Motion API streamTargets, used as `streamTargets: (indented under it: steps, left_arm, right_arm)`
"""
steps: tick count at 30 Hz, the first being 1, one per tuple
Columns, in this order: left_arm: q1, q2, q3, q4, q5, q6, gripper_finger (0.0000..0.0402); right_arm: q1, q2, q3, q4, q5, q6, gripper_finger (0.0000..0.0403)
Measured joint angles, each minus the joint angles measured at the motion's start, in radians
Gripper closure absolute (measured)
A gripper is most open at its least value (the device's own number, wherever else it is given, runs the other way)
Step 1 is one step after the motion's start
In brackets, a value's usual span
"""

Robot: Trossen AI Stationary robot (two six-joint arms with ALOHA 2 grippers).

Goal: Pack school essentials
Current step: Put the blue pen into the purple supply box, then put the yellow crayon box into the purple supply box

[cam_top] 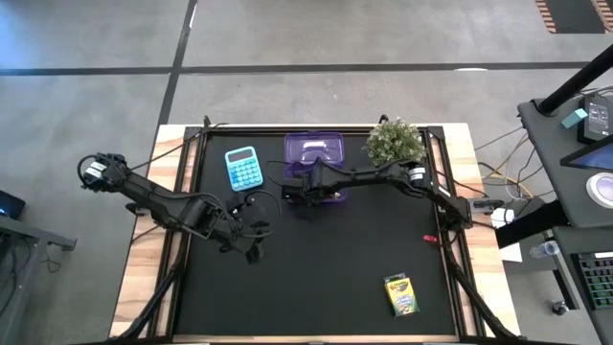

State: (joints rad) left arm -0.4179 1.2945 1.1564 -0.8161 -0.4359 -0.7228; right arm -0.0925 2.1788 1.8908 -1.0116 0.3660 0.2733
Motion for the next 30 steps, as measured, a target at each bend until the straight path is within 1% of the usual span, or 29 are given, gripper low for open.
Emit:
streamTargets:
  steps: [2, 5, 12, 15, 18, 21, 24, 27, 30]
  left_arm:
    - [0.0, 0.0, 0.0, 0.0, 0.0, 0.0, 0.031]
    - [0.0, 0.0, 0.0, 0.0, 0.0, 0.0, 0.031]
    - [0.0, 0.0, 0.0, 0.0, 0.0, -0.001, 0.031]
    - [0.0, 0.0, 0.0, -0.001, 0.002, -0.001, 0.031]
    - [0.0, 0.0, 0.0, -0.002, 0.006, -0.001, 0.031]
    - [0.0, 0.0, 0.0, -0.002, 0.007, -0.003, 0.031]
    - [0.0, 0.0, 0.0, -0.002, 0.01, -0.009, 0.031]
    - [-0.001, 0.0, 0.0, -0.002, 0.013, -0.03, 0.031]
    - [-0.001, 0.001, 0.0, 0.0, 0.029, -0.031, 0.031]
  right_arm:
    - [0.0, 0.0, 0.0, 0.0, 0.0, 0.0, 0.0366]
    - [0.0, 0.0, 0.0, 0.001, -0.007, 0.004, 0.0345]
    - [0.0, -0.002, 0.0, -0.013, -0.008, 0.025, 0.0274]
    - [0.0, -0.019, 0.019, -0.087, -0.008, 0.069, 0.0248]
    - [0.004, -0.062, 0.045, -0.18, -0.007, 0.132, 0.0234]
    - [0.029, -0.111, 0.056, -0.303, -0.009, 0.255, 0.0232]
    - [0.089, -0.172, 0.038, -0.427, -0.042, 0.418, 0.0235]
    - [0.183, -0.237, -0.006, -0.498, -0.044, 0.568, 0.0236]
    - [0.304, -0.296, -0.069, -0.499, -0.058, 0.735, 0.023]
